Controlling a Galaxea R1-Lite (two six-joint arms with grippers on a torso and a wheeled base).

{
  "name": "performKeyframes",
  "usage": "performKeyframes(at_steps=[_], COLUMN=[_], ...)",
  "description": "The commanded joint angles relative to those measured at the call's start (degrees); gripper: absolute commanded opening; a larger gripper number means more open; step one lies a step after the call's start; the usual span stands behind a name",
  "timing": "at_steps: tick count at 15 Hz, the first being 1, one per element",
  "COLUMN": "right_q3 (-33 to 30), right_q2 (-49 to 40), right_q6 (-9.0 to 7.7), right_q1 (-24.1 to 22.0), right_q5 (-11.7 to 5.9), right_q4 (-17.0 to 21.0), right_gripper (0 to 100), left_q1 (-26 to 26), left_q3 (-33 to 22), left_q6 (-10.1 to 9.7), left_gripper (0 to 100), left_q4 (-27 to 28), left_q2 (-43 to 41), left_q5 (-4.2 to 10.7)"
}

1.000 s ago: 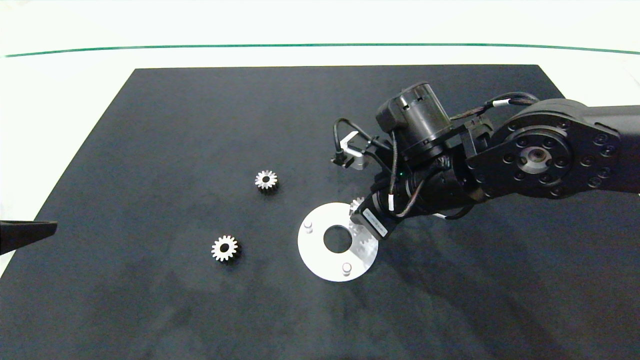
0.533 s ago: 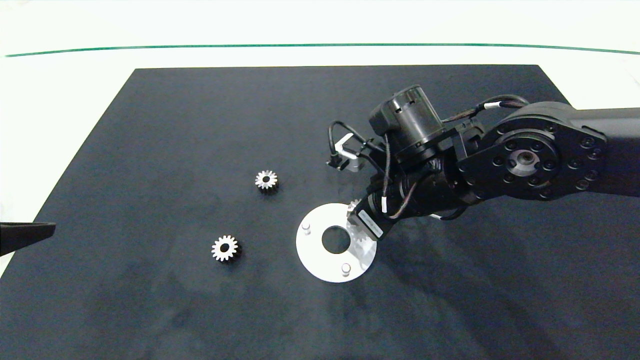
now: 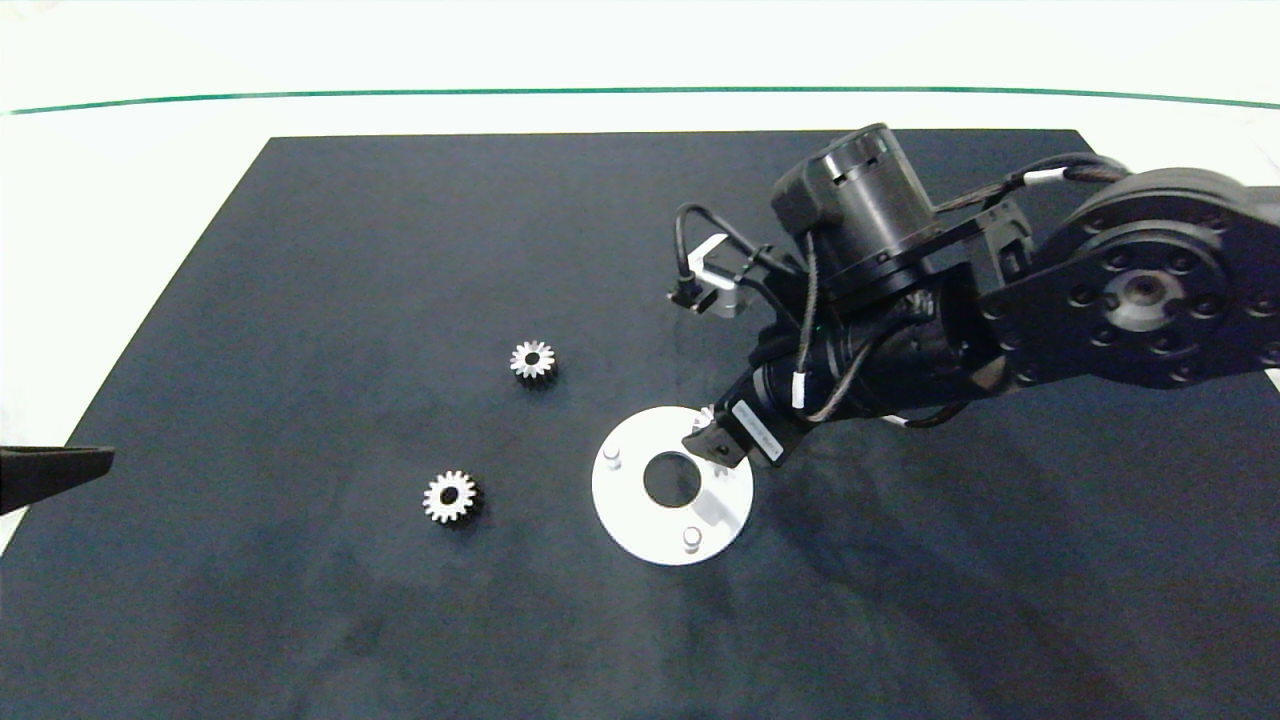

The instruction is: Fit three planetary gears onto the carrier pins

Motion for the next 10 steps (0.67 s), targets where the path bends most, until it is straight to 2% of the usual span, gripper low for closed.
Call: performKeyframes(at_steps=[1, 2, 3, 4, 5, 6, 7, 8, 10], right_q3=[2.7, 4.2, 5.6, 6.5, 7.3, 8.3, 9.3, 10.4, 12.4], right_q2=[-9.9, -12.8, -15.6, -18.4, -20.6, -22.6, -24.7, -26.6, -30.0], right_q6=[0.03, 0.03, -0.05, -0.05, -0.23, -0.23, -0.23, -0.23, -0.05], right_q1=[-3.0, -4.8, -7.1, -9.6, -11.9, -13.7, -14.7, -15.2, -15.2], right_q5=[-4.16, -4.34, -4.52, -4.52, -4.43, -4.43, -4.43, -4.34, -4.34], right_q4=[0.3, 0.3, 0.3, 0.3, 0.3, 0.3, 0.3, 0.3, 0.2], right_gripper=[100, 100, 100, 100, 100, 100, 100, 100, 100], left_q1=[-2.6, -6.6, -11.7, -17.1, -20.0, -21.3, -21.4, -21.4, -22.5], left_q3=[0.9, 2.0, 3.2, 3.8, 4.2, 6.0, 8.6, 10.5, 11.4], left_q6=[0.00, -0.17, -1.23, -4.48, -7.29, -7.91, -7.64, -7.55, -7.20], left_gripper=[100, 100, 100, 100, 100, 100, 100, 100, 100], left_q4=[0.3, 0.2, 0.2, 0.0, -1.2, -3.5, -7.6, -11.2, -12.0], left_q2=[0.6, 0.8, 1.7, 3.2, 5.1, 6.7, 7.7, 8.0, 8.3], left_q5=[-0.16, -0.60, -0.60, -0.60, -0.60, -0.51, 0.02, 1.07, 2.04])
